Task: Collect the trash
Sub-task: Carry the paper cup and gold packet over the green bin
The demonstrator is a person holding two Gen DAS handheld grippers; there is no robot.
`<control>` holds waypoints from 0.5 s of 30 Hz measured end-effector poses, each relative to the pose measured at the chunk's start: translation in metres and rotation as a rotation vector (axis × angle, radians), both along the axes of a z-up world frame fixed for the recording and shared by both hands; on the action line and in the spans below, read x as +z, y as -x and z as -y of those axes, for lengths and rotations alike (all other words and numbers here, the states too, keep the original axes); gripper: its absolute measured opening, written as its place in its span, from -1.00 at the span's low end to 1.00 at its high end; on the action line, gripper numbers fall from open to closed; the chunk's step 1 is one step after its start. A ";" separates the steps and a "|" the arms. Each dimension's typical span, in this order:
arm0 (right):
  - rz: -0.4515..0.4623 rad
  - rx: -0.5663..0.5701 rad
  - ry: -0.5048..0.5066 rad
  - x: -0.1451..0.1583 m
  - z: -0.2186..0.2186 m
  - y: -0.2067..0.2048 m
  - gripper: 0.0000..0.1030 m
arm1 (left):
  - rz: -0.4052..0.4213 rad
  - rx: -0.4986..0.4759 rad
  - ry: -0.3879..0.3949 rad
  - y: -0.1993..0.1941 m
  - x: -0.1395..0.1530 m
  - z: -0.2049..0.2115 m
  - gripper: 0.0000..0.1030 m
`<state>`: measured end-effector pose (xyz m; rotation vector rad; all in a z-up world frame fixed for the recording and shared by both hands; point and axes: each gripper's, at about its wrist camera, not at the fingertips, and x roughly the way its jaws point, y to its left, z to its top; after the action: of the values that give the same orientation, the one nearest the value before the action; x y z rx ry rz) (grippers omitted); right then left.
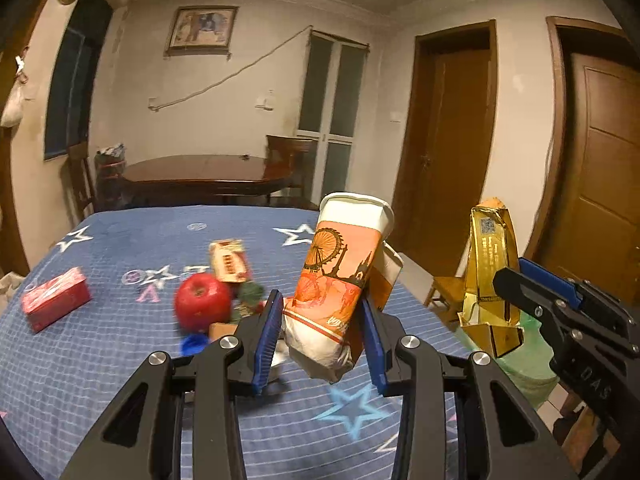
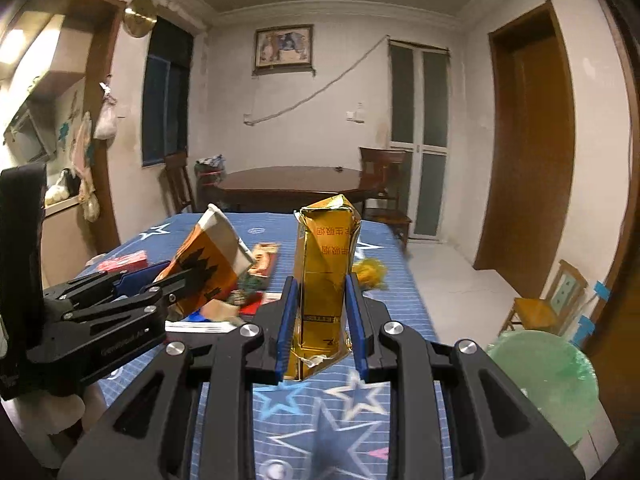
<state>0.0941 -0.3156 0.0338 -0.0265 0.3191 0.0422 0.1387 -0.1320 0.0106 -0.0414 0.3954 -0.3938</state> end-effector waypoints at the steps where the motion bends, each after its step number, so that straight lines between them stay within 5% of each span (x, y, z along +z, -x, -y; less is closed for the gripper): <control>1: -0.003 -0.010 0.000 0.000 0.006 0.000 -0.56 | 0.001 -0.009 -0.001 -0.001 0.001 0.006 -0.23; 15: -0.031 -0.203 0.006 0.008 0.098 0.008 -0.56 | -0.005 -0.190 -0.016 -0.025 0.013 0.136 -0.23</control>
<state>0.0861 -0.4137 0.0422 0.0009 0.3512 -0.1595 0.1638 -0.2680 0.0232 0.0112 0.4086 -0.5785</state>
